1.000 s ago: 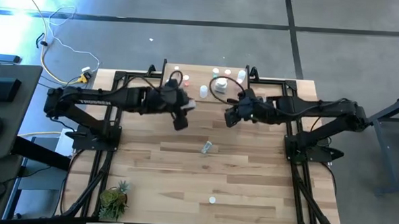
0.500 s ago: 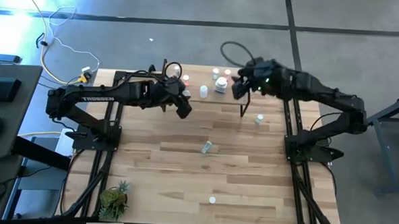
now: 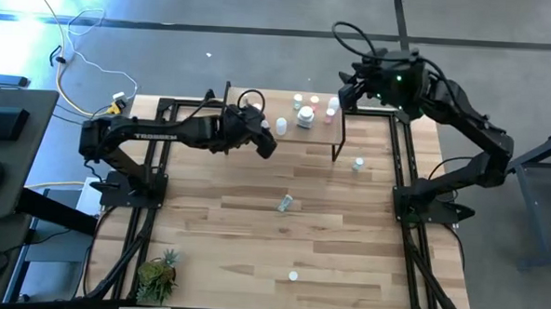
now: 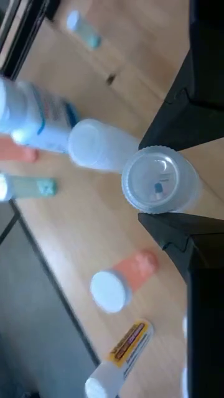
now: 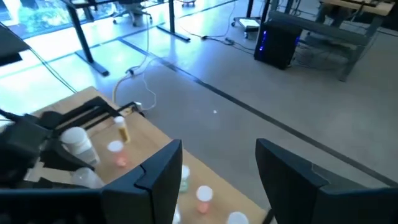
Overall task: Pick and place medicine bottles onto shelf by color
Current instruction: Put the bottom transparent pill bottle on the shelf
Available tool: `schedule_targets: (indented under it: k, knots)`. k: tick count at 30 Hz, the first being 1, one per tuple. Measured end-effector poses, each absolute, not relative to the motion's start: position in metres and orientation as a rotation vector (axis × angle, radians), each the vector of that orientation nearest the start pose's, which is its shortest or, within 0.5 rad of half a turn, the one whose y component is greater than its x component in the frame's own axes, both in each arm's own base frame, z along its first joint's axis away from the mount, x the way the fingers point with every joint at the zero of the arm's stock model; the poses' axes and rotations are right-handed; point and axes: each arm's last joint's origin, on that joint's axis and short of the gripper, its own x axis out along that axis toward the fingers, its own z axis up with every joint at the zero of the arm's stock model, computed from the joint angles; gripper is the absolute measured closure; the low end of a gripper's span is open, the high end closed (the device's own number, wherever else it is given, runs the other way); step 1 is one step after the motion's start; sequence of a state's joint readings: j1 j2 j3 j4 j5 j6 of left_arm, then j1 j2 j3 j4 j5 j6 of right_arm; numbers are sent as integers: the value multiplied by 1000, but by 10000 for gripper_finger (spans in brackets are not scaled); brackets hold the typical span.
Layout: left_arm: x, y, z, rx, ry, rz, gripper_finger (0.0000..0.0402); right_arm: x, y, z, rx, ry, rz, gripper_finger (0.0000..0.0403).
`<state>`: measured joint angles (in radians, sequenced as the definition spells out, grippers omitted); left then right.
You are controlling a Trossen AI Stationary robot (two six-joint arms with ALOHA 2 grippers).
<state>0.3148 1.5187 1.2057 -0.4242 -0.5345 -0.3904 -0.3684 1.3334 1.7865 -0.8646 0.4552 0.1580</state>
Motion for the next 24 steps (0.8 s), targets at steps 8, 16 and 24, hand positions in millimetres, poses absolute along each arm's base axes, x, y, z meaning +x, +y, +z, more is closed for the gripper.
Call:
schedule_targets:
  k: [8,16,24]
  knots:
    - [310,120,279,-288,567,1001,264,211,-106,479,103,428,-879,208]
    - [311,122,276,-269,563,1052,264,209,-107,477,104,450,-887,208]
    - [306,124,272,-288,614,1074,264,209,-107,477,104,451,-886,208]
